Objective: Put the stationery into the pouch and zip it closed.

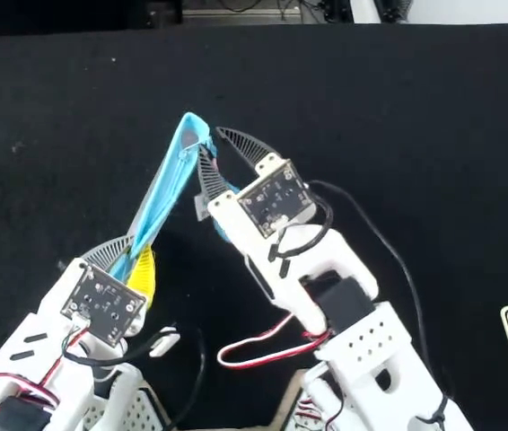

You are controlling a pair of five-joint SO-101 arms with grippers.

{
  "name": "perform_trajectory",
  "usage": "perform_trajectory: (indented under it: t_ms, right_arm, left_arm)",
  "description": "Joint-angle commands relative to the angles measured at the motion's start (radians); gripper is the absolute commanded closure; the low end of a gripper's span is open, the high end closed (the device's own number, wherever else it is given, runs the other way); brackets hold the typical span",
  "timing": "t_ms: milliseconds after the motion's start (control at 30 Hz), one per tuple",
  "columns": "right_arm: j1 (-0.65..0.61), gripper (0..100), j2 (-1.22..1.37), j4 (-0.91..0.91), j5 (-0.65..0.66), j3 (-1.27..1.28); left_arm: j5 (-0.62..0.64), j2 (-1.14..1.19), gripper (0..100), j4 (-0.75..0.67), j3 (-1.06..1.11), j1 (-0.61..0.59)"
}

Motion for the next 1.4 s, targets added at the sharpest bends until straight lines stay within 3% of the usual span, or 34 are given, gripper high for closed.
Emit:
perform_trajectory:
  t_ms: [0, 1367]
  right_arm:
    - [0.015, 91.0, 0.119, -0.011, 0.003, -0.005]
    - [0.015, 90.7, 0.125, -0.018, 0.002, 0.002]
  left_arm:
    - [-0.011, 0.002, 97, 0.008, -0.002, 0.005]
    - [-0.011, 0.002, 97, 0.011, 0.002, 0.007]
